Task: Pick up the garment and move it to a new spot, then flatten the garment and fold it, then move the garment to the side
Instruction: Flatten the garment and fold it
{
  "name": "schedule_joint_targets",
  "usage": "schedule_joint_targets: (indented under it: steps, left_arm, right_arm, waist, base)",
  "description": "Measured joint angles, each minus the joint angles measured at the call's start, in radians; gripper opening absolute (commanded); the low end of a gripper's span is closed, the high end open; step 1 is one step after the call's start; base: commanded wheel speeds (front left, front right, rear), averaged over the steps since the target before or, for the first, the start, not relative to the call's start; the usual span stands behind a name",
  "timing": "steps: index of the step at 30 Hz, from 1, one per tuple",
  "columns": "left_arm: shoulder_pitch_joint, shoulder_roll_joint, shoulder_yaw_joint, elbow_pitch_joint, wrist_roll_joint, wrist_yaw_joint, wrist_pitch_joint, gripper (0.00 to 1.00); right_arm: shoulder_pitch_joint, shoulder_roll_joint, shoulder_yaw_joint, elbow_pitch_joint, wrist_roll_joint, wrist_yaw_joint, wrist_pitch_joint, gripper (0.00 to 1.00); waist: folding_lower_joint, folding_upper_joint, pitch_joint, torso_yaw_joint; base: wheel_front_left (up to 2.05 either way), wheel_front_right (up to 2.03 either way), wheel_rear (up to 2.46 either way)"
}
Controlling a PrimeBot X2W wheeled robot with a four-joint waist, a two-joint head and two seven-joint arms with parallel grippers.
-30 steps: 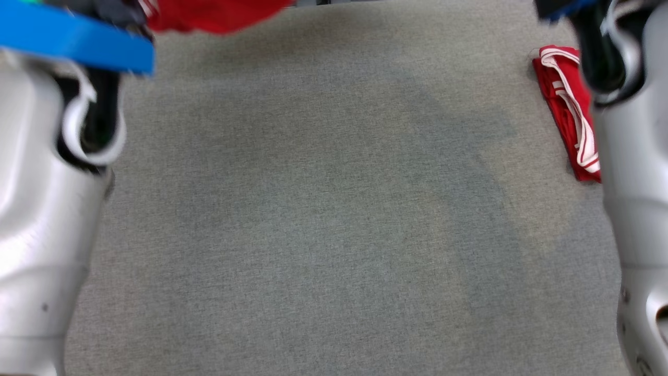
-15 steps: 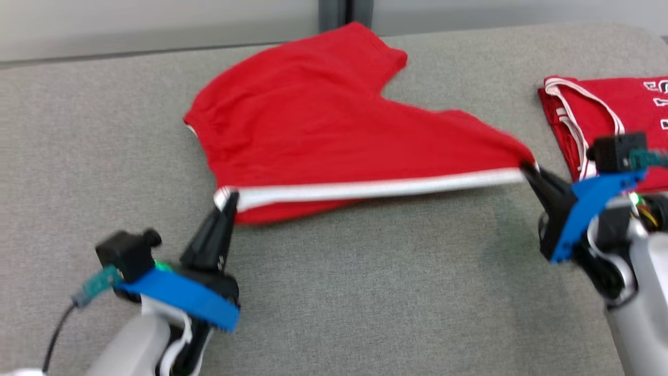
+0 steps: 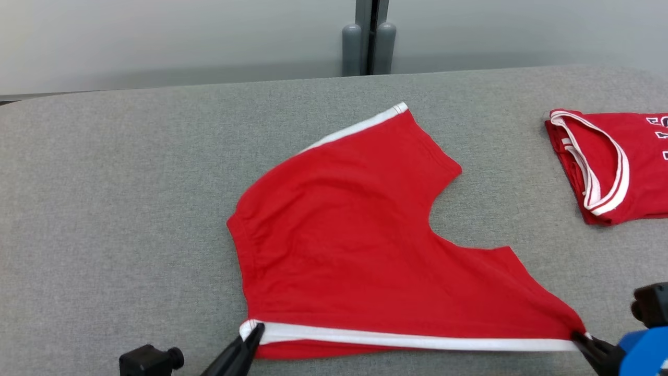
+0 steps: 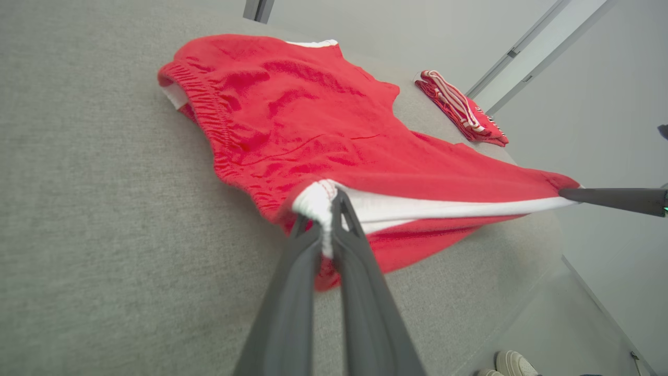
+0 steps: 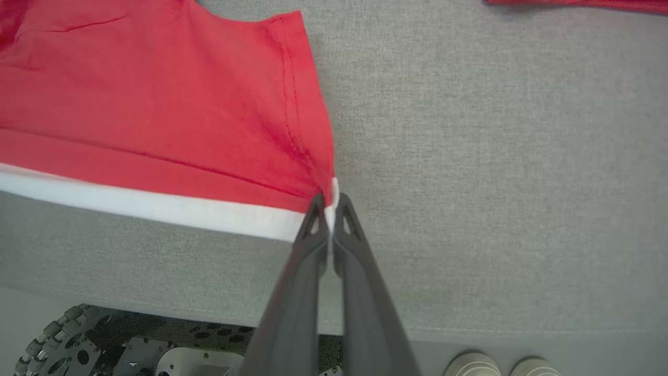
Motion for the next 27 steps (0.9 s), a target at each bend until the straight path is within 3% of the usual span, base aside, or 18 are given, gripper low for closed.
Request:
schedule_joint_targets:
  steps: [6,10,20,27]
  left_arm:
    - [0.042,0.036,0.012,-0.125,-0.025,0.037,0.032,0.0]
    - [0.007,0.031,0.025,-0.136,-0.03,0.037,0.04,0.0]
    - [-0.272,-0.127,0.034,0.065,-0.05,0.003,0.07,0.0]
    - [-0.41,-0.222,0.057,0.242,-0.049,-0.004,0.03,0.0]
  right_arm:
    - [0.022,0.017,-0.038,-0.147,-0.02,0.0,0.075,0.0]
    - [-0.08,-0.019,-0.016,-0.136,-0.024,0.0,0.09,0.0]
    - [-0.541,-0.151,0.101,0.195,-0.007,-0.001,0.029,0.0]
    - [-0.777,-0.184,0.183,0.45,-0.006,-0.001,-0.022,0.0]
  waist:
    - [0.0001,0.0,0.004,0.014]
    - [0.0001,0.0,0.008,0.022]
    - [0.0004,0.0,0.067,0.054]
    - [0.0004,0.0,0.122,0.108]
  base:
    - [0.0,0.0,0.0]
    - [0.0,0.0,0.0]
    - [0.0,0.0,0.0]
    - [0.0,0.0,0.0]
